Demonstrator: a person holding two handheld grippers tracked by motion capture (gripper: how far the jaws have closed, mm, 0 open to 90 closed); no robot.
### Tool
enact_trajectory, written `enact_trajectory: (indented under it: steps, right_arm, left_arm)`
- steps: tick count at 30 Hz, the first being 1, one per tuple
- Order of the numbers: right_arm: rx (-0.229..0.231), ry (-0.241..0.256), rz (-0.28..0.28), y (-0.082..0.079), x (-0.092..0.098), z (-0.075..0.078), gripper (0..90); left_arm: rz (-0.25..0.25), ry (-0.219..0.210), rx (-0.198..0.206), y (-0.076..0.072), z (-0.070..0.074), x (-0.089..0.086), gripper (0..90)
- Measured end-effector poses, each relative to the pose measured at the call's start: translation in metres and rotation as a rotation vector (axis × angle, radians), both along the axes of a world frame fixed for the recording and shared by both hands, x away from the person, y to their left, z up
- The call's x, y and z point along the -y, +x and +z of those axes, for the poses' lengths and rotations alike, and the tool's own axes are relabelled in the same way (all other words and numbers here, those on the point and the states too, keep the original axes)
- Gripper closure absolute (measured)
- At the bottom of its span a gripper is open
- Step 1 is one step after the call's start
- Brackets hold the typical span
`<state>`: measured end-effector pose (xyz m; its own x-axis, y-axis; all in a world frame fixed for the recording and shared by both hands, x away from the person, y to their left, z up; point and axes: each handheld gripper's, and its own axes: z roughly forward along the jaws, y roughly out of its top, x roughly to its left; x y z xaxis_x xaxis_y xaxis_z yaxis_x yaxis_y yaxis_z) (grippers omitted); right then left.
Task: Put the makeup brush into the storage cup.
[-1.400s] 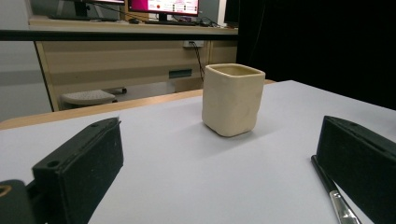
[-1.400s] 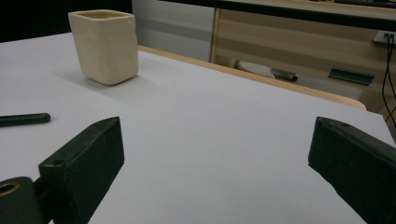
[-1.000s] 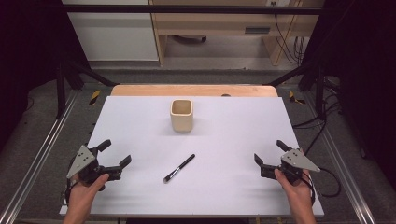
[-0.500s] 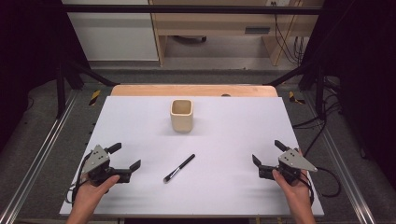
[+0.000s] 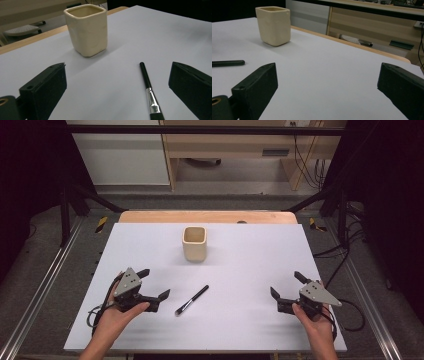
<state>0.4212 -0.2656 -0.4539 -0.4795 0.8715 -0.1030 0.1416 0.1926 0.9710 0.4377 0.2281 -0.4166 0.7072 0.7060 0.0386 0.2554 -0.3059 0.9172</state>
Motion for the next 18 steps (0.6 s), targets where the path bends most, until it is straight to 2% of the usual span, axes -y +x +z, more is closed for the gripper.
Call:
enact_trajectory:
  steps: [4,6,9,11,12,13,14,15,16,17,18]
  right_arm:
    - [0.008,0.008,-0.009,-0.001,-0.001,0.003,3.3]
    - [0.013,-0.001,-0.007,-0.002,-0.002,0.004,3.2]
    - [0.014,-0.002,-0.007,-0.001,-0.004,0.005,3.3]
    - [0.009,-0.008,-0.007,-0.001,-0.006,0.005,3.3]
    - [0.009,-0.008,-0.007,-0.001,-0.006,0.005,3.3]
    - [0.007,-0.013,-0.008,-0.001,-0.006,0.005,3.3]
    - [0.003,-0.016,-0.014,-0.001,-0.006,0.004,3.4]
    - [0.004,-0.016,-0.020,-0.001,-0.006,0.004,3.4]
    - [0.003,-0.014,-0.023,0.000,-0.006,0.004,3.4]
    - [0.003,-0.014,-0.023,0.000,-0.006,0.004,3.4]
    - [0.003,-0.013,-0.027,0.000,-0.005,0.004,3.4]
  left_arm:
    - [-0.011,0.043,-0.021,0.004,0.005,0.011,1.0]
    - [-0.007,0.047,-0.035,0.004,0.005,0.014,1.0]
    - [0.006,0.069,-0.080,0.007,0.006,0.022,1.5]
    - [-0.010,0.098,-0.122,0.010,0.007,0.031,1.5]
    - [-0.010,0.098,-0.122,0.010,0.007,0.031,1.5]
    - [-0.011,0.114,-0.130,0.011,0.008,0.035,1.5]
    - [-0.021,0.158,-0.164,0.013,0.011,0.042,1.8]
    - [-0.021,0.158,-0.164,0.013,0.011,0.042,1.9]
    - [-0.048,0.194,-0.194,0.015,0.014,0.051,2.2]
    - [-0.048,0.194,-0.194,0.015,0.014,0.051,2.2]
    - [-0.065,0.215,-0.200,0.016,0.015,0.056,2.2]
